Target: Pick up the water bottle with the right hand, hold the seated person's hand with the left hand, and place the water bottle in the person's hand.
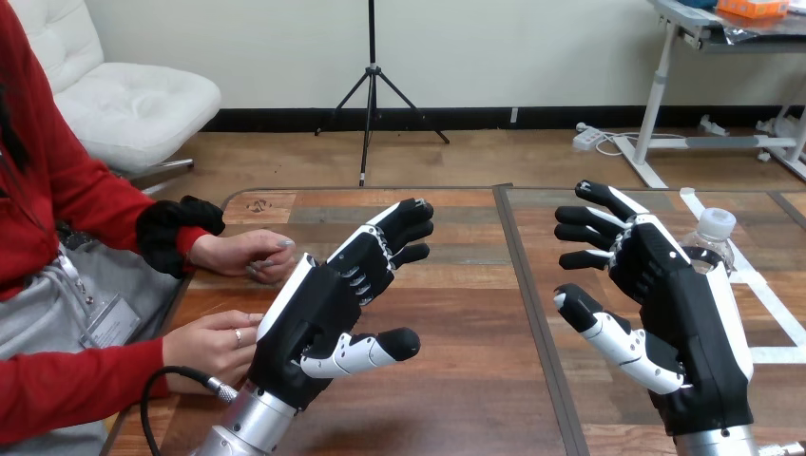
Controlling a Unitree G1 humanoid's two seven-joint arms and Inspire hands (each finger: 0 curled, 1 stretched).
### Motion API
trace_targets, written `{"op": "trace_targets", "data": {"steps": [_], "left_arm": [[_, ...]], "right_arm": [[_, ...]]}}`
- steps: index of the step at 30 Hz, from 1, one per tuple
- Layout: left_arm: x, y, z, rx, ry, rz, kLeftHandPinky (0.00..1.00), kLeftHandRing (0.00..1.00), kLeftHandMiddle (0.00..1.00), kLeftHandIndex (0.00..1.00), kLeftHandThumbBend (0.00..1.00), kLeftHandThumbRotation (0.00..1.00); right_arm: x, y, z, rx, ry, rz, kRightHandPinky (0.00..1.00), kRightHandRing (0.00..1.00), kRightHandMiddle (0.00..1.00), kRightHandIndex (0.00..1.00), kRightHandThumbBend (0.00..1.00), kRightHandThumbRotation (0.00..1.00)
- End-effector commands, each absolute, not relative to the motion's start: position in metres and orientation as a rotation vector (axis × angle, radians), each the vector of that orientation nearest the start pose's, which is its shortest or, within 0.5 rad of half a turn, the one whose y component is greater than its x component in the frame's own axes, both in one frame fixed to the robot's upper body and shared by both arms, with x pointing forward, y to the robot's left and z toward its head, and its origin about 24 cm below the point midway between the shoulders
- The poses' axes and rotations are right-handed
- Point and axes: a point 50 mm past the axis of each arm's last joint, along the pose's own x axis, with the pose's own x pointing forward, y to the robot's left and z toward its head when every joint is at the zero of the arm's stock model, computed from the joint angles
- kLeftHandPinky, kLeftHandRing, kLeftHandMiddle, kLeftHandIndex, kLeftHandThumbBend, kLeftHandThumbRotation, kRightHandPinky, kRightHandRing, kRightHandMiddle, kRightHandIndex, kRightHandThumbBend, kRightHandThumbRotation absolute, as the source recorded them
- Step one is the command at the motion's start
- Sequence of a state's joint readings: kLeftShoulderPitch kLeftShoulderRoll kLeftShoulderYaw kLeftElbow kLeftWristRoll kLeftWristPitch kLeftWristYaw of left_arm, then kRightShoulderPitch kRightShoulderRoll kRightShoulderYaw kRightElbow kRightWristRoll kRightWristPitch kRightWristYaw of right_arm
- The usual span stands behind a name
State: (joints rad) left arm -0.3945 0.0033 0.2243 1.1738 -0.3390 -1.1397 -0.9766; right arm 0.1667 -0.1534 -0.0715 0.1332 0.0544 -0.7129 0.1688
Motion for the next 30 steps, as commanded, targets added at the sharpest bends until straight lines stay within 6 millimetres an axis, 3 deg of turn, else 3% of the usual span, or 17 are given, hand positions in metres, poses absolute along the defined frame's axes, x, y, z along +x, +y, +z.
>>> {"op": "trace_targets", "data": {"steps": [1, 30], "left_arm": [[0.268, 0.141, 0.008, -0.037, -0.459, -0.568, 0.87, 0.91, 0.92, 0.89, 1.00, 0.49], [0.268, 0.140, 0.007, -0.038, -0.449, -0.575, 0.88, 0.92, 0.92, 0.90, 1.00, 0.49]], "right_arm": [[0.206, -0.194, 0.062, -0.173, -0.496, 0.067, 0.65, 0.76, 0.77, 0.83, 0.81, 0.51], [0.202, -0.211, 0.078, -0.217, -0.575, -0.110, 0.65, 0.75, 0.75, 0.81, 0.88, 0.42]]}}
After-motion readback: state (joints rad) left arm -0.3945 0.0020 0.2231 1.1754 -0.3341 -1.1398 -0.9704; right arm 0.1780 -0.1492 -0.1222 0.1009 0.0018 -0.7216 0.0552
